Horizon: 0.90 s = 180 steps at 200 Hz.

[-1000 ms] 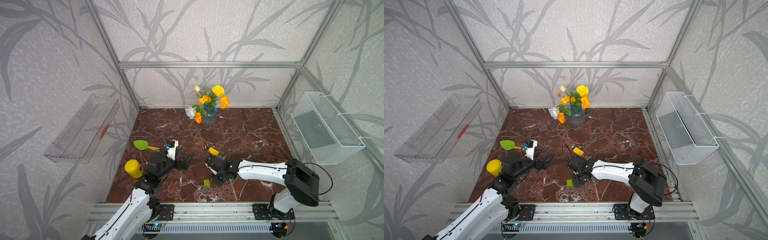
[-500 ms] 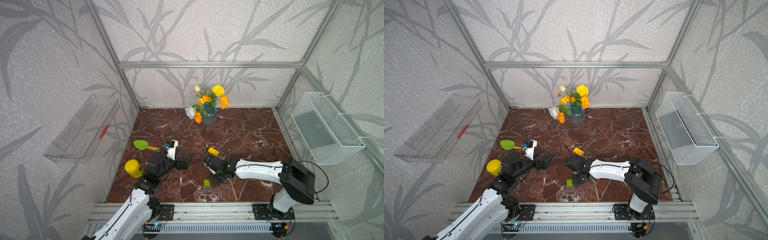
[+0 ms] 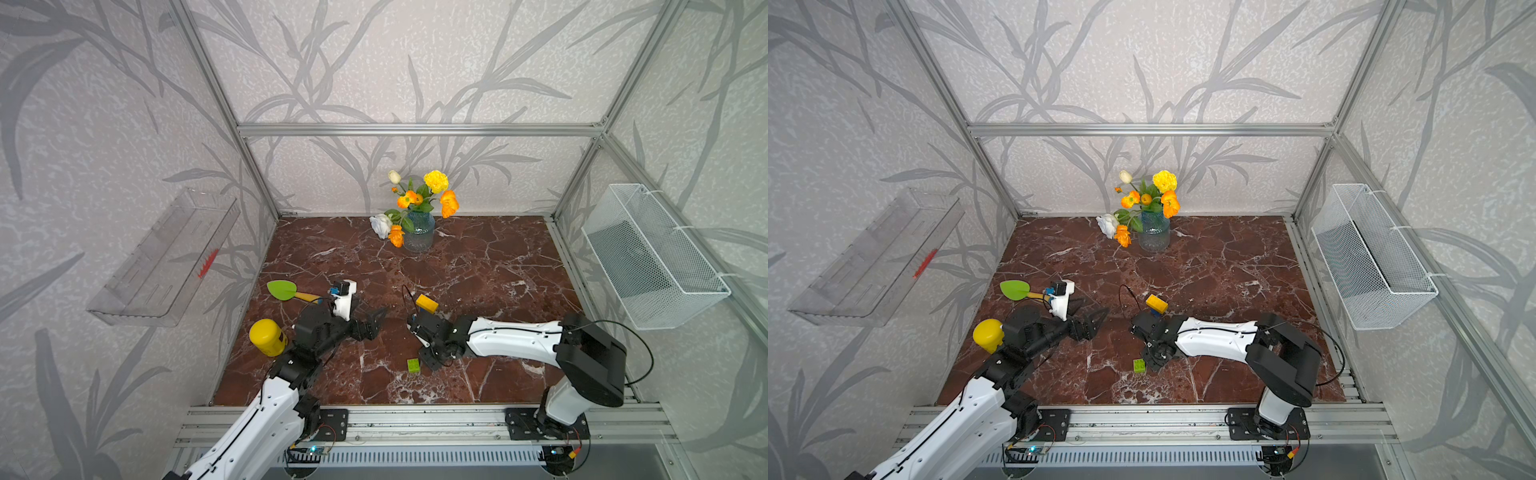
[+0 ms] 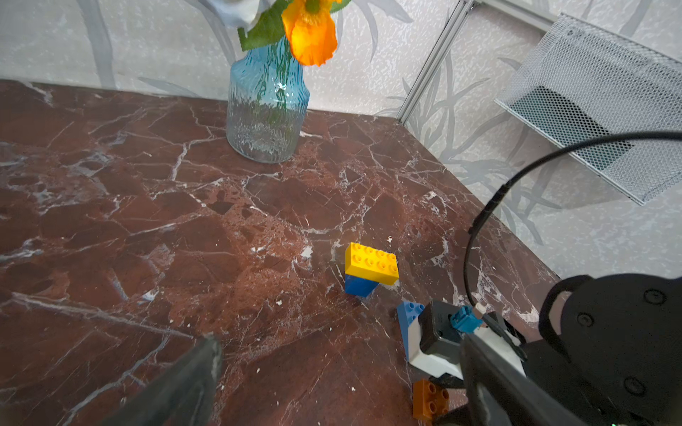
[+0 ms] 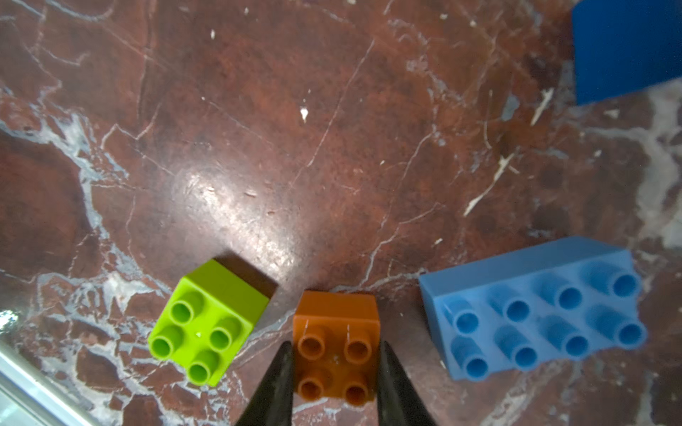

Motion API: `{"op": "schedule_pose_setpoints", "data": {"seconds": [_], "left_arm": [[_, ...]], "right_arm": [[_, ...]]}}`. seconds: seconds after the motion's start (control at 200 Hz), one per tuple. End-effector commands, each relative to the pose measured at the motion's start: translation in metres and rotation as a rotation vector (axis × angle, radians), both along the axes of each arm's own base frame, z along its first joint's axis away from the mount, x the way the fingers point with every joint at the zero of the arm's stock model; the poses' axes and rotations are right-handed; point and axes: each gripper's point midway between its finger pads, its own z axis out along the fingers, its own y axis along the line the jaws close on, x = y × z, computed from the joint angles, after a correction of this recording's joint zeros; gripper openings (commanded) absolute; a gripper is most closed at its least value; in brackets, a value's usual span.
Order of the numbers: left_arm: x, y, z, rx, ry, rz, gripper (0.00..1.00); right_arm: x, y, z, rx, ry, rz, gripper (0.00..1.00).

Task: Assemble the letter f with lego
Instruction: Pick up the lego brick from the center of the board, then assemble the lego brick with the lego brick.

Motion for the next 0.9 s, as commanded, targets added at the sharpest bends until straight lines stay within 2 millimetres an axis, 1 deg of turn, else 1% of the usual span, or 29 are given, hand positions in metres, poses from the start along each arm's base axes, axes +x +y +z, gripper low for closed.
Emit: {"op": "schedule_pose_setpoints", "data": {"seconds": [0.0, 0.035, 0.07, 0.075, 0.09, 0.19, 0.35, 0.485, 0.585, 0.695, 0.795, 0.845, 0.885, 0.895], "left_arm": [[0.001, 0.0, 0.027, 0.008, -0.023, 0.011, 0.99], [0.001, -0.001, 0.032, 0.009, -0.027, 0.013, 1.0], [0.0, -0.001, 0.034, 0.011, -0.02, 0.018, 0.99], [0.0, -0.001, 0.034, 0.011, -0.02, 0.018, 0.99], [0.0, -0.001, 0.035, 0.012, -0.016, 0.021, 0.99], [-0.005, -0.005, 0.036, 0.02, -0.006, -0.003, 0.99], [-0.02, -0.02, 0.018, 0.076, 0.016, -0.072, 0.99], [-0.036, -0.034, 0.002, 0.14, 0.013, -0.13, 0.99], [-0.045, -0.04, -0.01, 0.182, 0.015, -0.148, 0.99], [-0.052, -0.041, -0.023, 0.219, 0.013, -0.142, 0.99], [-0.057, -0.037, -0.035, 0.236, -0.023, -0.12, 0.99], [-0.058, -0.035, -0.036, 0.236, -0.044, -0.111, 0.99], [-0.058, -0.033, -0.035, 0.238, -0.06, -0.101, 0.99], [-0.058, -0.032, -0.035, 0.239, -0.063, -0.1, 0.99]], "right_arm": [[0.012, -0.002, 0.027, 0.011, -0.053, 0.003, 0.23], [0.015, -0.005, 0.034, 0.02, -0.058, 0.001, 0.22], [0.015, -0.004, 0.041, 0.034, -0.064, 0.017, 0.22], [0.019, -0.007, 0.042, 0.035, -0.066, 0.004, 0.22], [0.025, -0.01, 0.045, 0.041, -0.07, -0.008, 0.22], [0.038, -0.02, 0.066, 0.076, -0.089, -0.01, 0.22], [0.062, -0.032, 0.092, 0.088, -0.121, 0.028, 0.21], [0.079, -0.032, 0.107, 0.092, -0.135, 0.075, 0.22], [0.092, -0.031, 0.112, 0.09, -0.137, 0.107, 0.22], [0.106, -0.026, 0.115, 0.099, -0.131, 0.137, 0.22], [0.116, -0.019, 0.111, 0.086, -0.123, 0.169, 0.22], [0.12, -0.016, 0.108, 0.075, -0.114, 0.183, 0.22], [0.123, -0.014, 0.11, 0.076, -0.119, 0.186, 0.22], [0.124, -0.014, 0.104, 0.065, -0.106, 0.187, 0.22]]}}
